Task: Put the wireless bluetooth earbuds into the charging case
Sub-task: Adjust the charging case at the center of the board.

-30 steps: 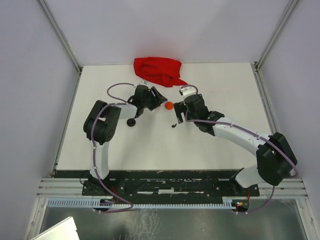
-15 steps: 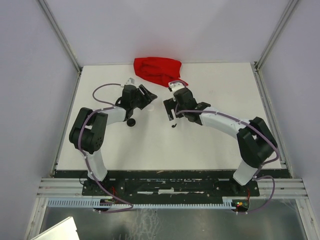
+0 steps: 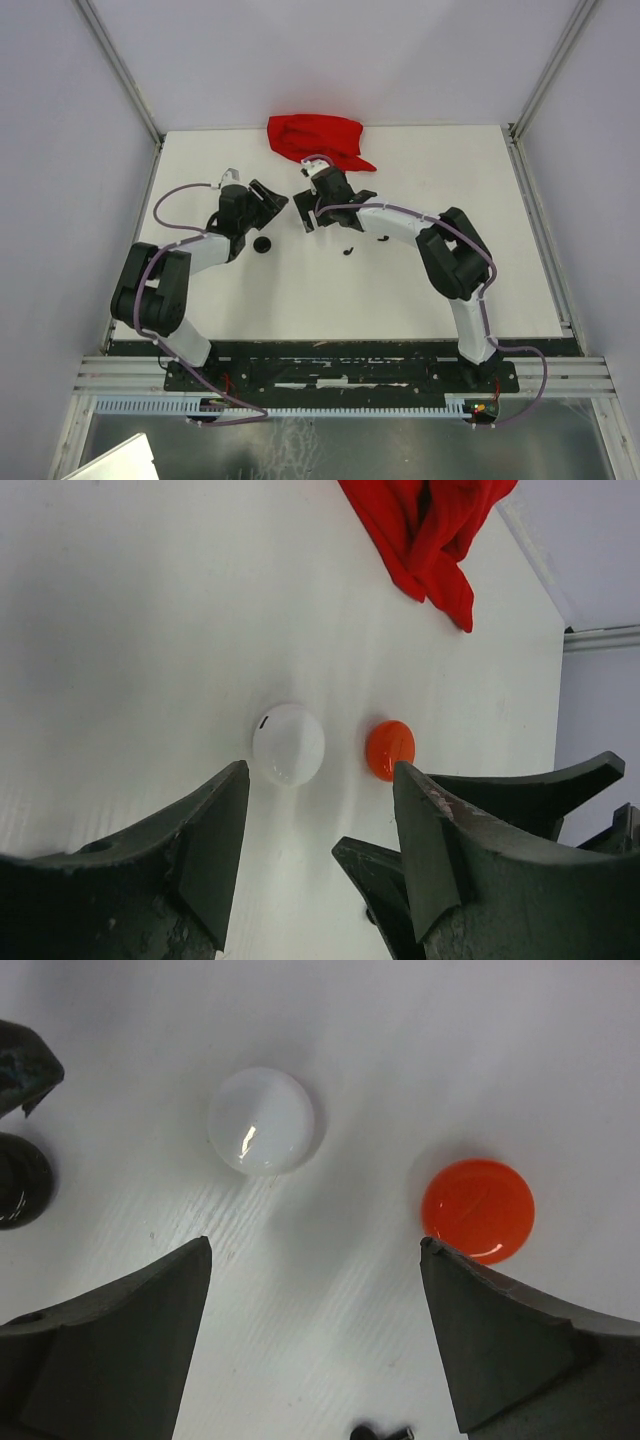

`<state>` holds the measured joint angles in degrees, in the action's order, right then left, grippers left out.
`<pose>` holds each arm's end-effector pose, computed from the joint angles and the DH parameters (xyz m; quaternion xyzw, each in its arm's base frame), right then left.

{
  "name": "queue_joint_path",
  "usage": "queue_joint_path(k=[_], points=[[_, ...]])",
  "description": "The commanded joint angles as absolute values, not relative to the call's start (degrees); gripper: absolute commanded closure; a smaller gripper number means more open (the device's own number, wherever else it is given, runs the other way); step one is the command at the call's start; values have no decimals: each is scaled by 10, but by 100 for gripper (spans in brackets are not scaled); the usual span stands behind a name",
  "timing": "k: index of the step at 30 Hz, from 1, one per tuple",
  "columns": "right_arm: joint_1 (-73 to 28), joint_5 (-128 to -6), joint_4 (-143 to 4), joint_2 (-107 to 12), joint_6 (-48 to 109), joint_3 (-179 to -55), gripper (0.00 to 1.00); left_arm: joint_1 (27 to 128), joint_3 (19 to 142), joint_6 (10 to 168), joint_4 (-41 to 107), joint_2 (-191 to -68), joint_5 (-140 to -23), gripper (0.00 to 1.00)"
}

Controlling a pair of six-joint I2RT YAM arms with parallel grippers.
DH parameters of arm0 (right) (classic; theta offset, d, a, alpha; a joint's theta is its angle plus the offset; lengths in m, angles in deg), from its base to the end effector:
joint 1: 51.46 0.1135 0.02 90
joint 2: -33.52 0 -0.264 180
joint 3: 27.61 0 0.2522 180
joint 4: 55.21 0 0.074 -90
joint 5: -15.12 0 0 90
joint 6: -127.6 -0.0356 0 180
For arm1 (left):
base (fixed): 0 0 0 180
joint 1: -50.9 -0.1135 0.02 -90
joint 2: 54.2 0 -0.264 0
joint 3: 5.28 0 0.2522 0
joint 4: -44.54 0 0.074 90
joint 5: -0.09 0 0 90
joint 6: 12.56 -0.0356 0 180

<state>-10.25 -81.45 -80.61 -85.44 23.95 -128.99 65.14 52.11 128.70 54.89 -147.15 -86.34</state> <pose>0.3550 0.3054 0.1938 -0.1959 0.8946 0.1368 0.3777 0.3269 -0.0853 0.1838 -0.2521 0.8056 -0.3118 0.4361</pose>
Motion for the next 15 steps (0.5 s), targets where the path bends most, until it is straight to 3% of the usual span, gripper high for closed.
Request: queue_joint_path(k=[1,15], points=[[-102,-778,-780,-888,244,-1350,7,641,522,1261,559,-1448,-872,34],[-84,-792,-821,-1000,283,-1483,7,628,417,1289,564,-1307,-888,34]])
